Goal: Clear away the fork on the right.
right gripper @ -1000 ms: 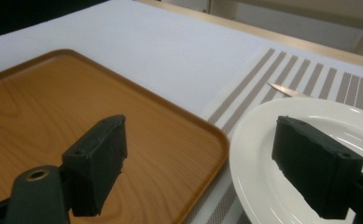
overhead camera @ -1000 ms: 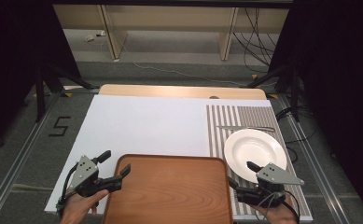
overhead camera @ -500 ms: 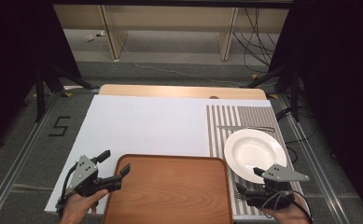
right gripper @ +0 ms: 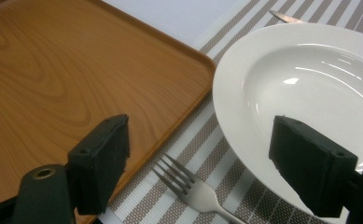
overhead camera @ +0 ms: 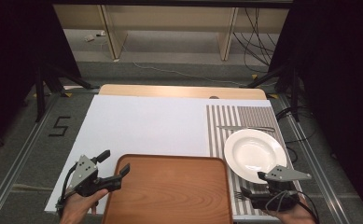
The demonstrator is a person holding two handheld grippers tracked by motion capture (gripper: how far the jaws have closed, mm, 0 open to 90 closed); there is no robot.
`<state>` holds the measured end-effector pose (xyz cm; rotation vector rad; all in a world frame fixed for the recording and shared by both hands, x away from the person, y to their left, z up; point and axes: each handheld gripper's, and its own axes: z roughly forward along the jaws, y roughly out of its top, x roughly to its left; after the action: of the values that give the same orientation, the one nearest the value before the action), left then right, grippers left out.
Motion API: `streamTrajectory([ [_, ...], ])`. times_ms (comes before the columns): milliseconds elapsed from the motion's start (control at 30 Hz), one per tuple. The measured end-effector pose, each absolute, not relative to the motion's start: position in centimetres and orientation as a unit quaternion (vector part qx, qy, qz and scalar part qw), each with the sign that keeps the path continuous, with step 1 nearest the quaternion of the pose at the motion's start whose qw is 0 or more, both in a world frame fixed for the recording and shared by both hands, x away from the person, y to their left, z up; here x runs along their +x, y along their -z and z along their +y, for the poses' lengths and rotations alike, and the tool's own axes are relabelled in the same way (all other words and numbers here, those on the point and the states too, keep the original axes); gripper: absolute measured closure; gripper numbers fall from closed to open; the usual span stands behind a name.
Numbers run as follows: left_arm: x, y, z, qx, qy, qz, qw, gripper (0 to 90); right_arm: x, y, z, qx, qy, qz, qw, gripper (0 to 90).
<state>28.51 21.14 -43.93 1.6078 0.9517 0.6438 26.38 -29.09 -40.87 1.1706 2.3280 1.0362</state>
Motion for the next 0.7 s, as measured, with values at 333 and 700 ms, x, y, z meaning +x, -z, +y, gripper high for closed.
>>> streamTrajectory([
  [333, 28.5, 43.9, 21.2, 0.677, -0.274, 0.403, 0.551, 16.2, 26.3, 41.2, -29.7, 0.408, -0.338, 0.835, 0.150, 21.5],
  [700, 28.5, 43.9, 21.2, 0.677, -0.275, 0.404, 0.551, 16.2, 26.2, 41.4, -30.7, 0.418, -0.306, 0.844, 0.137, 22.3],
])
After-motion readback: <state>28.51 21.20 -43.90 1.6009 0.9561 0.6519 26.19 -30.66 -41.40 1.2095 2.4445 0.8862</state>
